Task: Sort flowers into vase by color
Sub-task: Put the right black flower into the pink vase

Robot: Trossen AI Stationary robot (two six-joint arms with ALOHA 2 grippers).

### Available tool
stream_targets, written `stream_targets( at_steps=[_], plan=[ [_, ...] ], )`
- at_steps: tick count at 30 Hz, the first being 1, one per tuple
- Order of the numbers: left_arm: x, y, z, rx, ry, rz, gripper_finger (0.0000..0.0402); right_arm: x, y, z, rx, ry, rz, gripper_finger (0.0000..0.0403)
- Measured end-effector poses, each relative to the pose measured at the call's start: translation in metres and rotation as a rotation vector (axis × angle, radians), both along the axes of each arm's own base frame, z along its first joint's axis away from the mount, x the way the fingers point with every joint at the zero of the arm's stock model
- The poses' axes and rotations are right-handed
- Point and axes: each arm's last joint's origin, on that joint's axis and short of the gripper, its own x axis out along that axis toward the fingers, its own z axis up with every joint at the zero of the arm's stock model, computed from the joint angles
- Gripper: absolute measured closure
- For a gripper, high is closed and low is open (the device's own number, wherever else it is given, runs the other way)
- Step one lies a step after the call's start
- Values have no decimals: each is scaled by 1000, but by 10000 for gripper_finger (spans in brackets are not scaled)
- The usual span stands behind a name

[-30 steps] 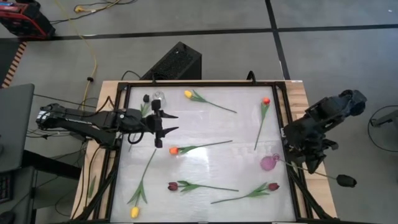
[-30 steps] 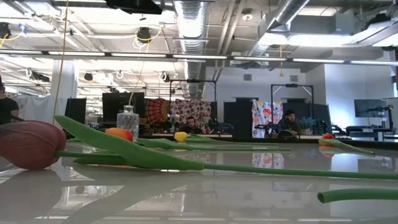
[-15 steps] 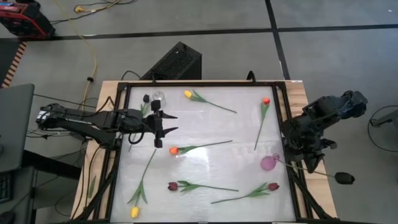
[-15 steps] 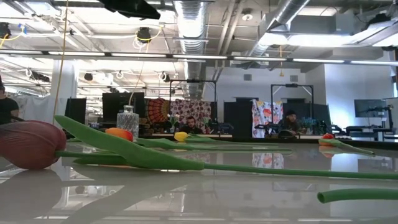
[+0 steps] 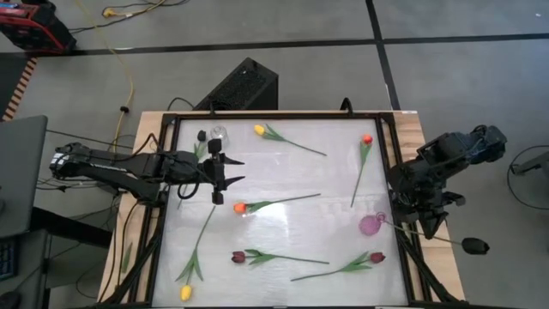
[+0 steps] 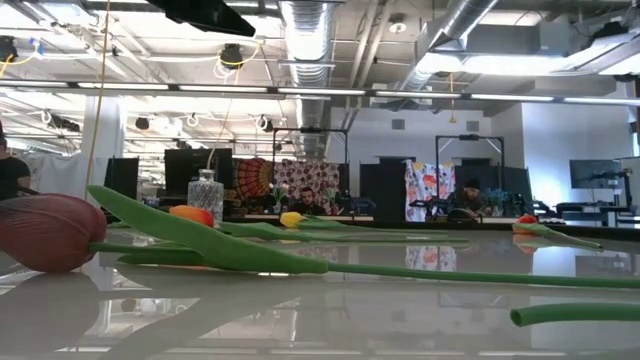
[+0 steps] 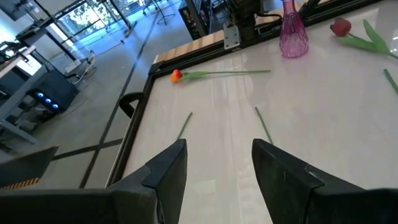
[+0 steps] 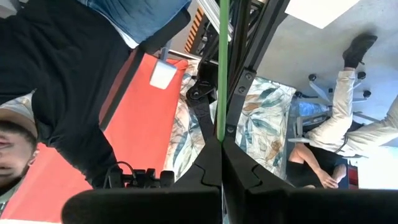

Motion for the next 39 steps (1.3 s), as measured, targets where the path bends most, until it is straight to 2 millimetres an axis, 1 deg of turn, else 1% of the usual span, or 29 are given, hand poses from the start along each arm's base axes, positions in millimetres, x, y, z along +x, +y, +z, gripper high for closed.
stream_targets(
  at_steps=[9, 14, 18, 25, 29, 33, 39],
  plan=[
    [-1, 0, -2, -11, 25, -2, 230, 1, 0, -2, -8, 5, -4, 383],
    [-1, 0, -4, -17, 36, 1, 230, 0, -2, -21, -9, 69, 0, 383],
    [-2, 0, -4, -16, 41, 1, 230, -4, -6, -26, 13, 73, -4, 383],
    [-1, 0, -4, -18, 39, 1, 230, -2, -15, -24, 66, 77, -70, 373],
    [-1, 0, -3, -15, 35, 4, 230, 2, -22, -23, 105, 59, -109, 375],
    [-1, 0, -3, -14, 36, 4, 230, 6, -30, -23, 110, 23, -162, 378],
    [-2, 0, -4, 4, 47, 0, 230, 10, -38, -24, 127, 13, -220, 378]
  ],
)
